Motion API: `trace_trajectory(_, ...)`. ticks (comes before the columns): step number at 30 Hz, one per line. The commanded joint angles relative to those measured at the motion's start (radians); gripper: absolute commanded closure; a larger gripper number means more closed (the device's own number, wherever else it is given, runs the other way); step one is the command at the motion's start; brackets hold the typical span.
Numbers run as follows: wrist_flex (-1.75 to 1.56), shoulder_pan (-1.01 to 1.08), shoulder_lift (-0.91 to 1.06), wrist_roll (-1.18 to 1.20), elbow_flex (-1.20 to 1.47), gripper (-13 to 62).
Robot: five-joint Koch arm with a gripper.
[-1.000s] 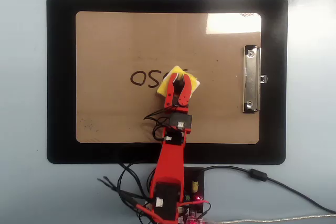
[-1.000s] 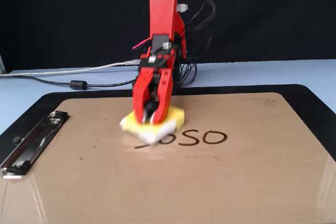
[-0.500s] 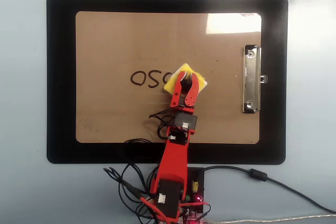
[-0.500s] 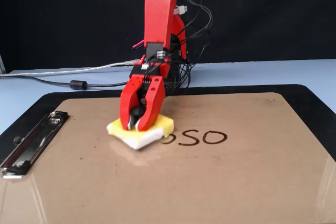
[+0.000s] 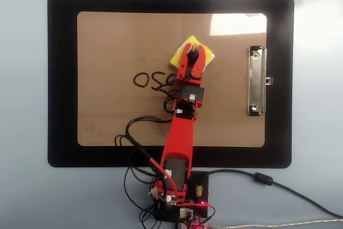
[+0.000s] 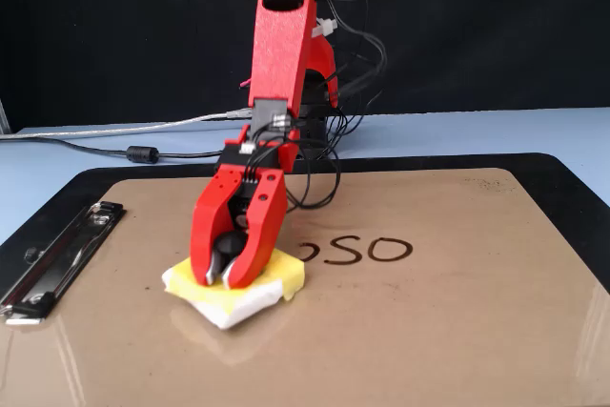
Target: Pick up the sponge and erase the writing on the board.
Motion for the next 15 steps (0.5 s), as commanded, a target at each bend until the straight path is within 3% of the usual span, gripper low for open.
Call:
trace_trajectory(1,0.155,-0.005,0.219,-0.012,0.173,57.4)
trace_trajectory(5,0.242,-0.052,0.595,-0.020,0.497,57.4)
trace_trajectory(8,0.265,-0.094,0.752,-0.040,0.606,57.4)
trace_trajectory(11,0.265,-0.126,0.686,-0.052,0.568,57.4)
trace_trajectory(15,0.265,-0.127,0.368,-0.075,0.278,57.4)
